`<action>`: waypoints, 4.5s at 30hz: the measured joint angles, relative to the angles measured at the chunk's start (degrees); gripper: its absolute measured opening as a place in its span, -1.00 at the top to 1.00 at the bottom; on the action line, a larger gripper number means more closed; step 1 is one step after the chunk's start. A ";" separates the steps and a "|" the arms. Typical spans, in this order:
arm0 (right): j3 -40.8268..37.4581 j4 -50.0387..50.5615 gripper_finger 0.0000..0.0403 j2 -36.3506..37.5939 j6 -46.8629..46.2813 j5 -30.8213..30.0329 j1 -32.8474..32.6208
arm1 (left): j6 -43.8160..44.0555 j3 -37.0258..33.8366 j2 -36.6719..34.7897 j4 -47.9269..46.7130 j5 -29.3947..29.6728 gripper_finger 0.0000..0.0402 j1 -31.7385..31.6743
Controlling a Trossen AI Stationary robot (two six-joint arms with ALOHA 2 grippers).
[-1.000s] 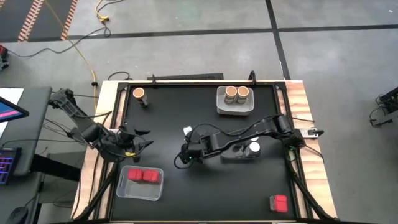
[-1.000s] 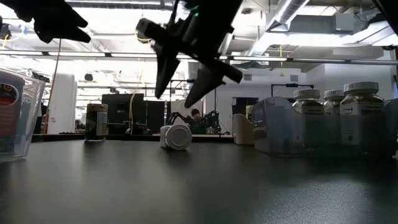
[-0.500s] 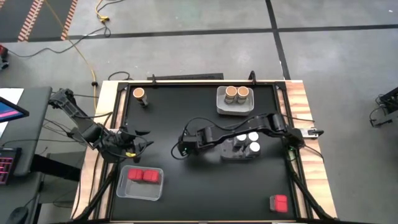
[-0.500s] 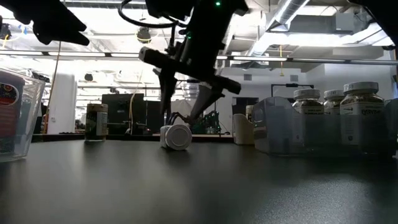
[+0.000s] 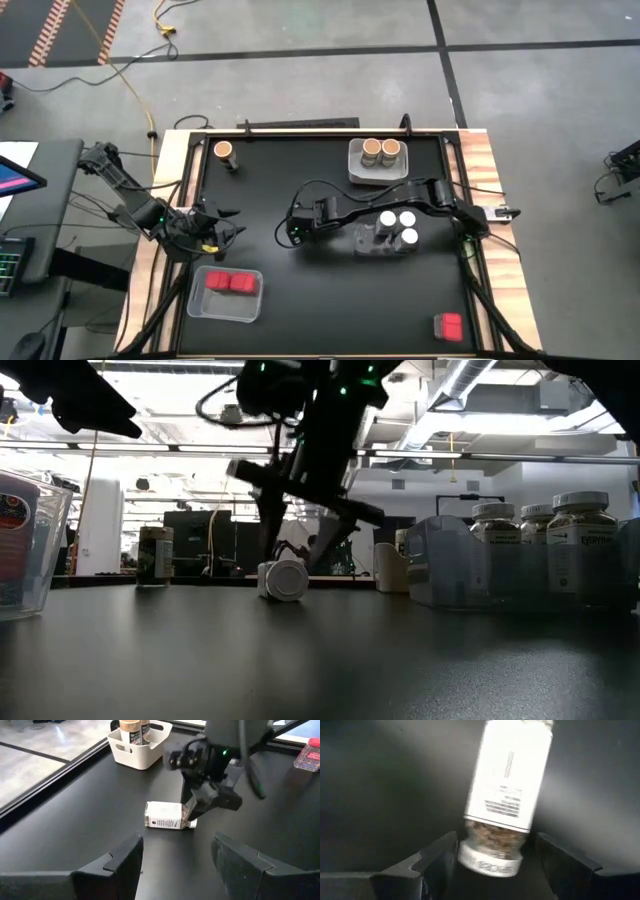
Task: Sort spices by type
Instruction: Put the white spice bottle in the black bin
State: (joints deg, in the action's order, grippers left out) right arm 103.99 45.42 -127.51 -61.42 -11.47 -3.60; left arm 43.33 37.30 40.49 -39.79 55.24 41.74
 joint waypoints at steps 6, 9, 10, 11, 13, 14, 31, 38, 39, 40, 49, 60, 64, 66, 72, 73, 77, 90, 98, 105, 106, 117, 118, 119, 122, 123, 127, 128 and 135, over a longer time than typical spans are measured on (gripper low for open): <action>0.01 -1.23 -0.47 -1.23 -0.04 1.63 -0.01 | 0.83 0.00 -0.04 -0.75 -0.24 -0.10 0.00; 0.07 -1.42 -0.47 -1.17 0.27 1.58 0.17 | 0.85 0.00 -0.02 -1.23 -0.91 -0.10 0.00; 0.05 -1.41 -0.47 -1.18 0.40 1.61 0.36 | 0.85 0.00 -0.02 -1.38 -0.94 -0.10 0.00; 0.04 -1.46 -0.47 -1.19 0.41 1.63 0.55 | 0.85 0.00 -0.02 -1.42 -0.94 -0.10 0.00; 0.03 -1.55 -0.47 -1.19 0.43 2.09 0.85 | 0.85 0.00 -0.02 -1.49 -0.94 -0.10 0.00; -0.18 -1.78 -0.47 -1.19 0.43 2.06 0.85 | 0.86 0.00 -0.02 -1.52 -0.92 -0.10 0.00; -0.35 -2.82 -0.47 -3.39 3.31 2.84 1.68 | 1.45 0.00 -0.02 -1.58 -0.72 -0.10 0.00; 0.50 -2.19 -0.46 -4.71 0.19 3.46 1.47 | 2.43 0.00 0.00 -1.84 -0.92 -0.10 0.00; 0.50 -2.12 -0.45 -4.67 0.36 3.47 1.49 | 2.62 0.00 0.00 -1.91 -0.96 -0.10 0.00; 0.50 -2.09 -0.43 -4.62 0.45 3.51 1.53 | 2.88 0.00 0.00 -1.88 -0.97 -0.10 0.00; 2.00 -0.43 -0.17 -4.68 2.65 3.98 1.55 | 3.00 0.00 0.00 -1.97 -1.08 -0.10 0.00; 12.00 12.79 -0.19 -4.86 6.51 7.45 3.18 | 2.99 0.00 0.00 -1.97 -1.15 -0.10 0.00; 18.25 19.46 -0.15 -4.86 6.63 14.67 5.00 | 2.99 0.00 0.00 -1.97 -1.14 -0.10 0.00; 21.36 21.97 -0.15 -4.80 6.60 18.50 6.00 | 2.99 0.00 0.00 -1.96 -1.16 -0.10 0.00; 28.19 27.83 -0.16 -4.73 6.82 27.58 8.96 | 2.99 0.00 0.00 -1.95 -1.16 -0.10 0.00; 28.77 29.06 -0.16 -4.73 6.59 29.10 9.50 | 2.99 0.00 0.00 -1.95 -1.14 -0.10 0.00; 29.08 35.67 -0.16 -4.67 6.99 36.12 11.36 | 2.99 0.00 0.00 -1.93 -1.14 -0.10 0.00; 29.06 41.76 -0.15 -4.86 10.56 36.38 12.04 | 2.64 0.00 0.00 -1.07 -1.16 -0.10 0.00; 29.06 44.89 -0.16 -3.29 15.49 32.53 10.03 | -10.70 0.00 4.19 5.59 -9.11 -0.10 -5.11; 29.02 44.61 -0.16 -0.39 16.92 32.38 10.10 | -30.40 0.00 12.25 14.82 -10.16 -0.10 -11.24; 29.02 44.60 -0.16 0.25 16.93 32.47 10.10 | -34.86 0.00 13.40 16.56 -10.07 -0.10 -11.91; 29.04 43.08 -0.16 3.83 18.07 35.30 11.25 | -71.28 0.72 25.57 48.47 -10.87 -0.10 -21.21; 29.04 42.97 -0.16 3.81 18.37 35.51 11.23 | -71.94 1.62 26.78 49.42 -11.57 -0.10 -21.99; 29.04 42.87 -0.16 3.77 18.66 35.55 11.17 | -72.17 2.64 28.10 49.62 -11.66 -0.10 -22.69; 29.04 42.46 -0.16 3.77 19.68 35.77 11.13 | -72.50 5.86 31.69 49.53 -12.33 -0.10 -24.32; 29.04 42.40 -0.16 3.77 19.77 35.77 11.13 | -73.26 6.89 32.83 49.58 -13.69 -0.10 -24.72; 29.04 42.24 -0.16 3.77 20.17 35.75 11.19 | -76.36 9.98 37.58 49.61 -16.15 -0.10 -25.73; 29.04 42.24 -0.16 3.77 20.61 35.75 11.19 | -76.72 10.57 38.68 49.49 -16.16 -0.10 -26.01; 29.02 42.33 -0.17 3.73 20.79 35.31 10.89 | -76.74 14.23 43.70 49.44 -12.48 -0.10 -26.67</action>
State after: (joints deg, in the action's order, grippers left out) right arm 133.01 87.75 -123.79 -40.62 23.83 7.29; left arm -33.41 51.53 84.19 9.65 42.76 15.07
